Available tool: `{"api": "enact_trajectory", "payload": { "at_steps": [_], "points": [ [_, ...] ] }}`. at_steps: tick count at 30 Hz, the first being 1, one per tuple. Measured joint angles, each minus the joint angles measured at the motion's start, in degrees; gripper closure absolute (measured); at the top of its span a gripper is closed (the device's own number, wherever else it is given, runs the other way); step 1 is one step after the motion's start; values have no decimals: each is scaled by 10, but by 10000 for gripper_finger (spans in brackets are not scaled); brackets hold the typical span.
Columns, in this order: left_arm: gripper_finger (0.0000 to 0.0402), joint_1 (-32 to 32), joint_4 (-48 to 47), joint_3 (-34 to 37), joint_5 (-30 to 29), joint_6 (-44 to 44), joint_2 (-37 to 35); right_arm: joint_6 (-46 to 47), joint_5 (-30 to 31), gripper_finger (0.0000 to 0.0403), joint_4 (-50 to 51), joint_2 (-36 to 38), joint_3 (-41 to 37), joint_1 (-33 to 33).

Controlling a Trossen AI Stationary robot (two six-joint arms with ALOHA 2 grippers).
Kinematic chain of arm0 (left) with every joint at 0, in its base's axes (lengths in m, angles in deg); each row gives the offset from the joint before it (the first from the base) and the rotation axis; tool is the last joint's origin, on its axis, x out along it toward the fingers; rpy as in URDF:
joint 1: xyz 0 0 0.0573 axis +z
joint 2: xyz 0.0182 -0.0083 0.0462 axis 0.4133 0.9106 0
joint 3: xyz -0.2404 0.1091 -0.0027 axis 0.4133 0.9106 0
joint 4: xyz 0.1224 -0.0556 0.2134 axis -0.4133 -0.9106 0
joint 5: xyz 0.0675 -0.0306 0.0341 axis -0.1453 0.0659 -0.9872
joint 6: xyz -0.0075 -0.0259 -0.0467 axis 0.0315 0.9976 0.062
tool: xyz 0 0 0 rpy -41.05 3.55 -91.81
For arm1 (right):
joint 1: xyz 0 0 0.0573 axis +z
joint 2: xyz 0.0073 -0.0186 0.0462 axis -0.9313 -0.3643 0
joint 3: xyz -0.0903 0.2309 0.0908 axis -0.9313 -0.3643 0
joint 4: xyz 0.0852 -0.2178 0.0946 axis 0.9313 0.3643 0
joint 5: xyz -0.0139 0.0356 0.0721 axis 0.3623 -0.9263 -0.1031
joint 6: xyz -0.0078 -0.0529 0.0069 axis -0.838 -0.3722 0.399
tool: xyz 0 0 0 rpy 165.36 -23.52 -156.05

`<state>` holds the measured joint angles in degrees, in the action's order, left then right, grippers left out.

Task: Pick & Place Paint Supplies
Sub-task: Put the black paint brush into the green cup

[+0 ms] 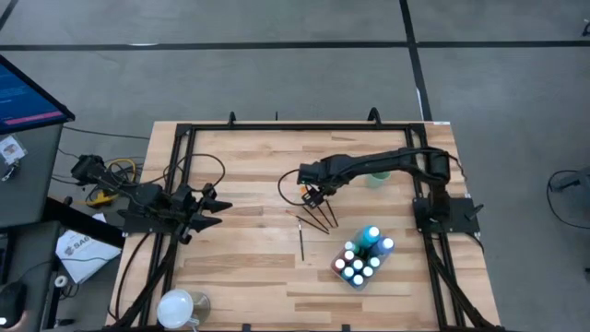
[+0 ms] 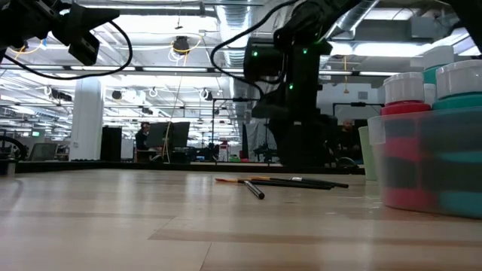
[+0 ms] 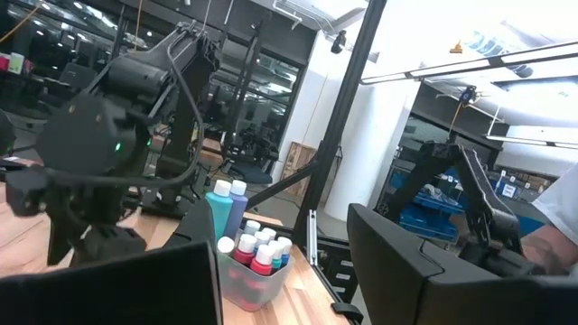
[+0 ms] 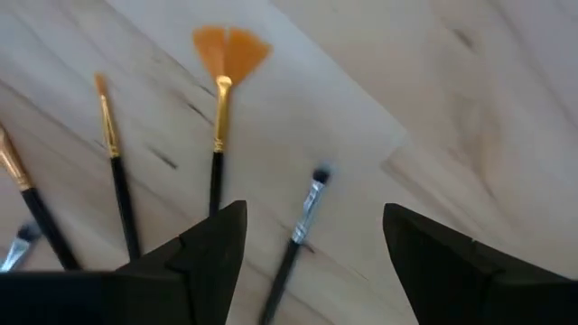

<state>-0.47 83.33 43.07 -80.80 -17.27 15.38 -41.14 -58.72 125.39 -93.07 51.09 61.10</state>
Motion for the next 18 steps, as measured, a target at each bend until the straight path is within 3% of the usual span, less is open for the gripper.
{"api": "enact_trajectory", "payload": {
  "at_steps": [10, 14, 18],
  "points": [
    [270, 0, 0, 0, 0, 0, 0, 16, -17, 161, -13, -48, 3, -1],
    [270, 0, 0, 0, 0, 0, 0, 16, -38, 208, -18, -58, 3, -8],
    [270, 0, 0, 0, 0, 0, 0, 18, -42, 280, -17, -61, 6, -12]
  ]
}}
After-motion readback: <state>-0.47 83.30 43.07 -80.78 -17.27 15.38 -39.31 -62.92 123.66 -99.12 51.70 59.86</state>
